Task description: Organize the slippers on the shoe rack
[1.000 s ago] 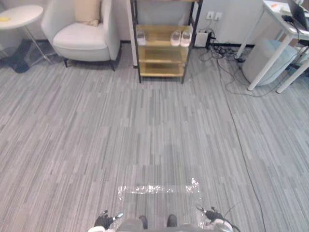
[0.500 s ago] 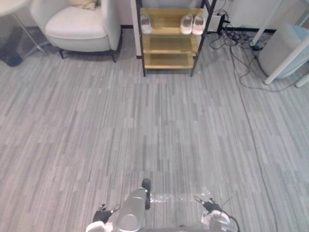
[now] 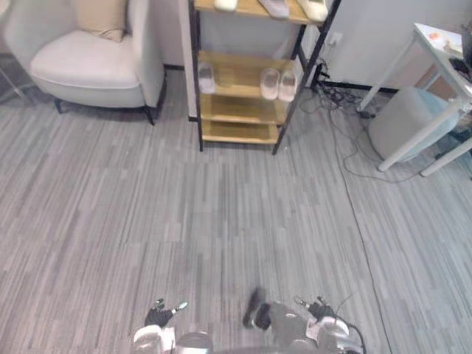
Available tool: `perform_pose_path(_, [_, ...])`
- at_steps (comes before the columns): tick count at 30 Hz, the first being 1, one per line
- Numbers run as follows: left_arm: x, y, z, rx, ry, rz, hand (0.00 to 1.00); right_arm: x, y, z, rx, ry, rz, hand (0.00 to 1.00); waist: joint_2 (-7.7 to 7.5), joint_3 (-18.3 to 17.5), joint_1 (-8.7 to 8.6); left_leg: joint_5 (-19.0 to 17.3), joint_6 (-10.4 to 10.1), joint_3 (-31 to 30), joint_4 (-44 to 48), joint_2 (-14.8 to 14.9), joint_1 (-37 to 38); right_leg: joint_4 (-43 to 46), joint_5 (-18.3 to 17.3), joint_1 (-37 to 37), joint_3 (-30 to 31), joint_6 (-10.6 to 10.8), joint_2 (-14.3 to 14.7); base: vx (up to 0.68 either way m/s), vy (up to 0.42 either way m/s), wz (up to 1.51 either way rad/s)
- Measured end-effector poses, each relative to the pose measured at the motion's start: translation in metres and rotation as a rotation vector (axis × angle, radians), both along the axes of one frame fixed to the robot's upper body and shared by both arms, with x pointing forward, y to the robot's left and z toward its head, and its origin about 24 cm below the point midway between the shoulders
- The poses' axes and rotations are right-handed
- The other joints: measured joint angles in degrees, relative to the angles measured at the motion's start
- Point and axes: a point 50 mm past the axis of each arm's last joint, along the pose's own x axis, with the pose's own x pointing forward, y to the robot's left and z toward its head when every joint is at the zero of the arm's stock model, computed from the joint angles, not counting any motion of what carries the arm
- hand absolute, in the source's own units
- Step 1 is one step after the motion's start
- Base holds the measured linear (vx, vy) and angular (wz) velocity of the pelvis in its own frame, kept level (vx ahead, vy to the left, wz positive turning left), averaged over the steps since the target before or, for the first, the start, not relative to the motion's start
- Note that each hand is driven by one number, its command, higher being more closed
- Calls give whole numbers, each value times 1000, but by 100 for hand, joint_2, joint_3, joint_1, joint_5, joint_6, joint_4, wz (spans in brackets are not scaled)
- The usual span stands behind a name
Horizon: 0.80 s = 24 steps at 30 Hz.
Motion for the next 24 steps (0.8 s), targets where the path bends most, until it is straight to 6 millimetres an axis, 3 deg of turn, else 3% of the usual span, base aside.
perform_pose_path(1, [0,-4,-1,-9,1,1,0,1,0,0,-1,-4,0,0,79,-27,-19,-10,-3,-31,160,62,-34,80,-189,-20,-41,20,79,573,-228,-13])
perform_pose_path(3, [-3,-11,-4,-40,11,28,0,0,-2,0,1,-6,-10,0,279,-44,-24,48,-57,-184,1489,412,-459,29,-503,322,-187,-116,386,536,-239,5])
perform_pose_path(4, [-3,-10,-3,-48,3,59,0,-3,0,-1,5,1,-10,0,319,-23,-38,376,-90,-304,2648,589,-881,-151,-610,645,-198,-164,554,394,-166,19])
perform_pose_path(5, [-2,-10,-3,-49,-5,70,0,-4,1,-1,6,4,-9,0,333,-4,2,582,-56,-363,3442,734,-1191,-280,-659,871,-203,-199,646,549,-186,14])
perform_pose_path(6, [2,-8,0,-47,-28,84,0,-5,2,-1,7,3,-14,0,342,50,46,454,-21,-268,4678,948,-1750,-382,-811,1242,-207,-260,790,409,-110,9])
perform_pose_path(8, [7,-2,4,-30,-58,85,0,-2,8,-1,18,-5,-14,0,246,108,122,206,10,-133,5310,974,-2513,-538,-1051,1730,-185,-353,842,418,-112,1])
perform_pose_path(10, [11,-2,6,-37,-84,101,0,-3,10,-2,30,2,-22,0,189,133,309,-47,210,83,4426,700,-3144,-789,-1157,2177,-48,-194,818,314,-48,-21])
perform_pose_path(11, [10,-2,6,-43,-88,112,0,-1,10,-2,36,3,-25,0,181,150,368,-21,201,144,3444,459,-3330,-856,-1271,2287,29,-121,755,340,42,-36])
perform_pose_path(13, [4,-1,4,-48,-70,132,0,4,11,0,34,-6,-13,0,173,194,467,380,224,157,1710,114,-3403,-878,-1421,2434,214,-63,632,348,95,-46])
perform_pose_path(14, [-9,-3,0,-58,-40,155,0,5,11,0,28,-6,0,0,190,190,551,987,104,166,303,-16,-3414,-1035,-1485,2621,393,-36,606,417,154,-59])
perform_pose_path(15, [-16,-7,-3,-70,-22,169,0,4,11,0,24,-3,3,0,255,163,626,1219,44,216,-152,21,-3442,-1081,-1586,2748,513,39,612,558,222,-66])
perform_pose_path(16, [-25,-8,-5,-75,5,179,0,3,11,-1,22,4,0,0,310,151,683,1498,76,349,-240,67,-3446,-1126,-1715,2940,638,140,605,664,265,-48])
perform_pose_path(17, [-34,-6,-8,-73,32,189,0,0,15,-3,34,14,1,0,194,94,719,1950,227,480,-175,-1,-3381,-1147,-1886,3084,698,246,470,606,221,-26])
perform_pose_path(19, [-39,5,-7,-45,47,193,0,-4,20,-5,47,34,2,0,-139,-69,741,2208,549,615,29,-288,-3419,-748,-2123,3037,762,439,123,612,150,-10])
perform_pose_path(20, [-38,7,-6,-39,44,190,0,-2,20,-5,48,27,4,0,-197,-74,739,2118,675,627,107,-365,-3404,-521,-2134,2981,813,455,48,672,154,0])
perform_pose_path(21, [-32,8,-5,-32,36,171,0,-2,20,-5,45,26,8,0,-248,-86,715,1859,801,634,247,-470,-3275,316,-2077,2734,890,569,-100,643,174,11])
perform_pose_path(22, [-28,10,-4,-29,28,159,0,-4,21,-5,47,34,11,0,-263,-79,686,1687,848,618,282,-528,-3017,1388,-1855,2409,924,1058,-230,618,179,14])
perform_pose_path(23, [-28,9,-4,-30,27,153,0,-6,21,-6,48,38,11,0,-271,-74,661,1582,865,588,258,-560,-2844,1990,-1651,2202,942,1362,-321,587,161,22])
perform_pose_path(24, [-25,10,-3,-23,27,128,0,-10,21,-7,47,48,20,0,-287,-65,576,1356,878,466,202,-665,-2434,3290,-1425,1822,831,1538,-559,547,121,40])
